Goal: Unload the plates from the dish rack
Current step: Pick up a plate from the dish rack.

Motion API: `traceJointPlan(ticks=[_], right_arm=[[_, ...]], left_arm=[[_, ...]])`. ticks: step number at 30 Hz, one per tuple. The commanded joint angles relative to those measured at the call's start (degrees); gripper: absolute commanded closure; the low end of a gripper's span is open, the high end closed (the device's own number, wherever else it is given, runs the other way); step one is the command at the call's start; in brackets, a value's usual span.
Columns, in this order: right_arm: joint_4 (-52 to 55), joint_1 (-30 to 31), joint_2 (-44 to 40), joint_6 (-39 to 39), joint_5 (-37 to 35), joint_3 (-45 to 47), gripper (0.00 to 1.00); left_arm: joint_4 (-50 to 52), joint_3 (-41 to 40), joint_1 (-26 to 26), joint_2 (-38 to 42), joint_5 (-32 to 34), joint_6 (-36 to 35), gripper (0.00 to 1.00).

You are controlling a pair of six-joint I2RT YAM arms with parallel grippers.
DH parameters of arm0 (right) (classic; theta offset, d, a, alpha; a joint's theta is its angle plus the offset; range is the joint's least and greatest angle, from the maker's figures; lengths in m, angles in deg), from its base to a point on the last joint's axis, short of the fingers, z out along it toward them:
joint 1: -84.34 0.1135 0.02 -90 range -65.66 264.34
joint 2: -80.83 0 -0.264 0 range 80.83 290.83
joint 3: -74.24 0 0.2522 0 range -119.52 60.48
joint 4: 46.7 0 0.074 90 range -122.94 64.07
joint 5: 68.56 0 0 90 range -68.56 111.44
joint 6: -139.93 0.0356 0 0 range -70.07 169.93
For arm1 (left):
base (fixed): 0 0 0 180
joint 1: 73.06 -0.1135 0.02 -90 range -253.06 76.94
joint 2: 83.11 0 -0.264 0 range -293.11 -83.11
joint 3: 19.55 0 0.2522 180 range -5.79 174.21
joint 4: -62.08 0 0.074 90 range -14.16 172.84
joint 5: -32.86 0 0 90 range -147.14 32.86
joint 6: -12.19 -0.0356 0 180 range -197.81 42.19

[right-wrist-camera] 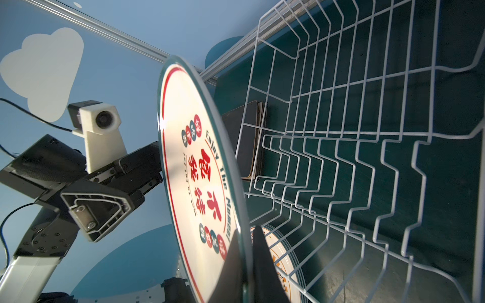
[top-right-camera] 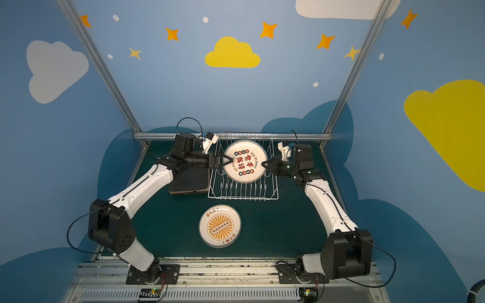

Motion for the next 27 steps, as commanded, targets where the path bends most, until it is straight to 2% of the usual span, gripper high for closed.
traceJointPlan(ticks=[1, 12, 23, 27], right_arm=[[-2.9, -0.1, -1.2, -0.4, 2.6, 0.1, 1.0], [-1.0, -0.1, 0.8, -0.4, 6.5, -0.6, 1.0], [-1.4, 0.1, 1.7, -1.2, 7.7, -0.7, 1.0], [-0.9, 0.2, 1.9, -1.4, 7.7, -0.8, 1.0]], left_arm=[[-1.9, 1.7, 0.0, -0.4, -2.6, 1.3, 0.21], [-0.7, 2.2, -0.1, -1.8, -1.4, 0.4, 0.54], [0.7, 3.5, 0.0, -3.1, -1.7, 0.3, 0.72], [1.2, 4.0, 0.0, -3.5, -1.1, 0.2, 0.85]])
